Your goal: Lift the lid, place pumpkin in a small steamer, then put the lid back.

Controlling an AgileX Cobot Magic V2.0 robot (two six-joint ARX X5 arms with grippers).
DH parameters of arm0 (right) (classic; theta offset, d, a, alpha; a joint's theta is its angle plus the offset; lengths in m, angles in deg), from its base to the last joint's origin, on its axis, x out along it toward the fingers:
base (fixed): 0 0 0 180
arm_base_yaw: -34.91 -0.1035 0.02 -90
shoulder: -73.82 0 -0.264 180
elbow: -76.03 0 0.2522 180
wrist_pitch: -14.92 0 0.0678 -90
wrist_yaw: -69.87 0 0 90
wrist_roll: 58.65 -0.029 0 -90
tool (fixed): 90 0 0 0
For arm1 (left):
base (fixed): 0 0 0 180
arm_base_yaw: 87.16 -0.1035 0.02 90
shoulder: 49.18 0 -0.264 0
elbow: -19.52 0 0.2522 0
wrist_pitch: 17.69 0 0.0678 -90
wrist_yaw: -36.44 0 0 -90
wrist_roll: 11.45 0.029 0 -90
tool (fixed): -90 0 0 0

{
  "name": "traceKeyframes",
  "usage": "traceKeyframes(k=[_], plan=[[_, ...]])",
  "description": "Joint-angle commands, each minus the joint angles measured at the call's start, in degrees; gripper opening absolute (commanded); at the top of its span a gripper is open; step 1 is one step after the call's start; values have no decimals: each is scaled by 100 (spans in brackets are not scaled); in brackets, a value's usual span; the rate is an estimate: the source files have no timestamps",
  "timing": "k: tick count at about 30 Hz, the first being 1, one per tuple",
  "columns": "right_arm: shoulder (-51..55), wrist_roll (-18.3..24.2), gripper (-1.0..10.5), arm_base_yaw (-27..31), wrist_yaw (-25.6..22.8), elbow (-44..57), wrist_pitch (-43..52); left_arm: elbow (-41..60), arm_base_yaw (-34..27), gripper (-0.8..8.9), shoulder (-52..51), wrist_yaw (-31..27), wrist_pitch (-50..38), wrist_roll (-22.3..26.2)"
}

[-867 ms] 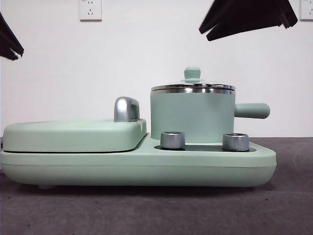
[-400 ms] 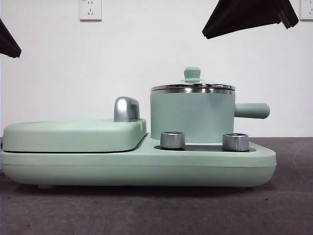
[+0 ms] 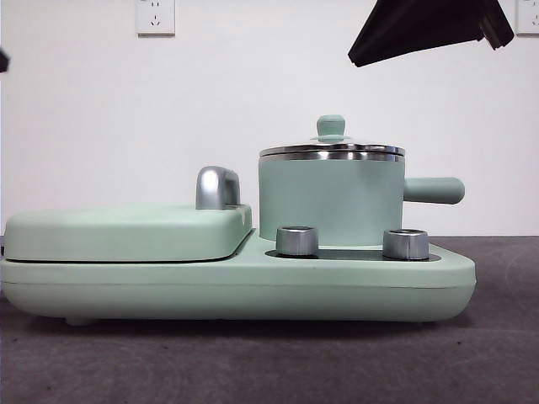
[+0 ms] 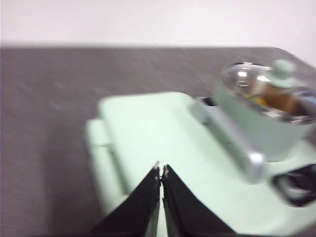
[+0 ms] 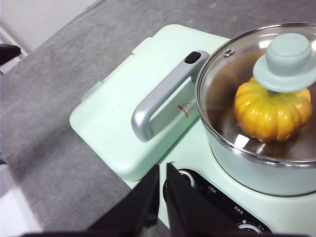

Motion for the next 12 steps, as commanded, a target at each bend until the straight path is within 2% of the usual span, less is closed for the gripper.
traceKeyframes(k=[1, 3, 5, 9, 12], plan=[[-48, 42, 19, -50, 11, -39, 59, 772, -109, 7, -621, -546, -367, 605], [-48, 42, 19, -50, 9, -39, 59, 1399, -214, 7, -1207, -1008, -516, 595], [-46, 42, 19, -50, 11, -39, 59, 1893, -317, 7, -1757, -1198, -529, 595], [-46, 42, 19, -50, 9, -39, 59, 2468, -474, 7, -2594, -1200, -516, 433], [-48, 44, 19, -48, 7, -46, 76, 2481, -503, 7, -2601, -1178, -358, 293]])
